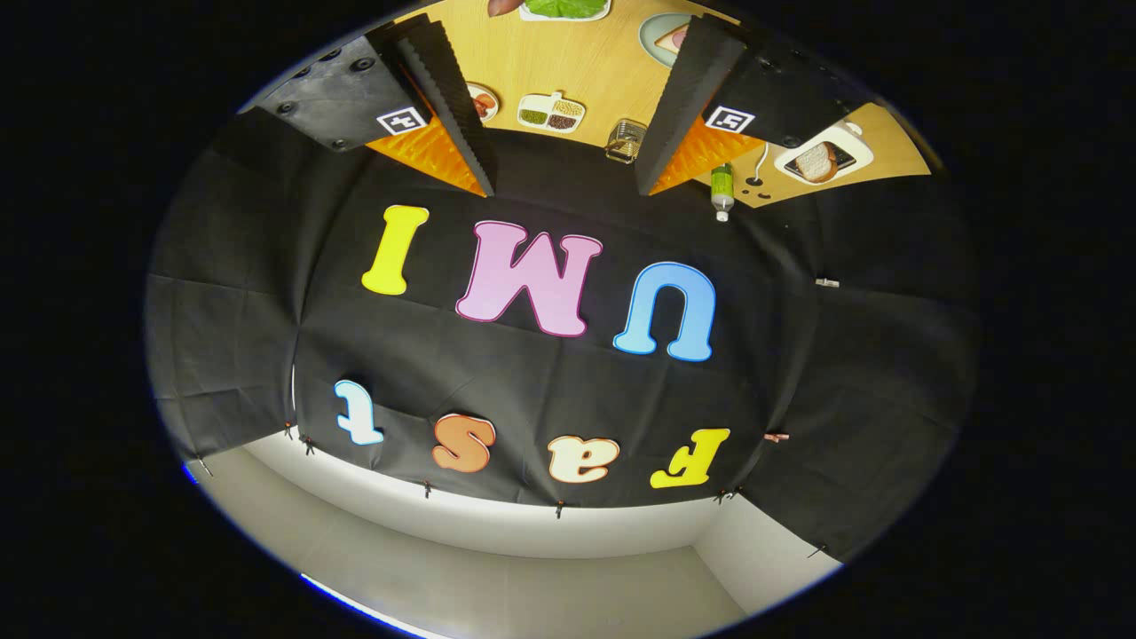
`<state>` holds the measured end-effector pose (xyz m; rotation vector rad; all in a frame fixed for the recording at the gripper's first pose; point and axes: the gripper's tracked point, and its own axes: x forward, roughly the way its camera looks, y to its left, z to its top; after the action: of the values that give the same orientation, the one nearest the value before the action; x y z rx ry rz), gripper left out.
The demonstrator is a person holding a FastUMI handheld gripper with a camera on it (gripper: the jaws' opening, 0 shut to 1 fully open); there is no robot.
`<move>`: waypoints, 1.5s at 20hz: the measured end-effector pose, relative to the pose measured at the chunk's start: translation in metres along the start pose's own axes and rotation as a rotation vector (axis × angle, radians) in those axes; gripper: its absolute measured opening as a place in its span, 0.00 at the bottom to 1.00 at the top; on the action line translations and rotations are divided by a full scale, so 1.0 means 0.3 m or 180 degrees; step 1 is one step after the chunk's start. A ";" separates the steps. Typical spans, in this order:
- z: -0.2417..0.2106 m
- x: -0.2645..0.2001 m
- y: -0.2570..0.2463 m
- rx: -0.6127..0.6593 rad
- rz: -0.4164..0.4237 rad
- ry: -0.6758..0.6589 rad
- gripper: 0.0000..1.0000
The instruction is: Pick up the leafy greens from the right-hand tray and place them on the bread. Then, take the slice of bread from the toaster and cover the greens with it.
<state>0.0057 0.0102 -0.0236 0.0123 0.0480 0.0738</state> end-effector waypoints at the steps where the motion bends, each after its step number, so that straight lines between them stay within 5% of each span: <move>1: -0.029 0.003 0.019 0.0009 0.0088 0.0064 0.97; 6: -0.234 -0.002 0.067 0.0130 0.0532 0.0534 0.98; 17: -0.928 -0.152 -0.117 -0.0002 0.0802 0.1820 0.95; 24: -1.266 -0.258 -0.096 -0.0200 0.1314 0.2510 0.81; 30: -1.437 -0.252 -0.078 -0.0141 0.1482 0.2922 0.75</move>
<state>-0.0887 -0.0142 -0.4508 -0.0562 0.9630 0.5428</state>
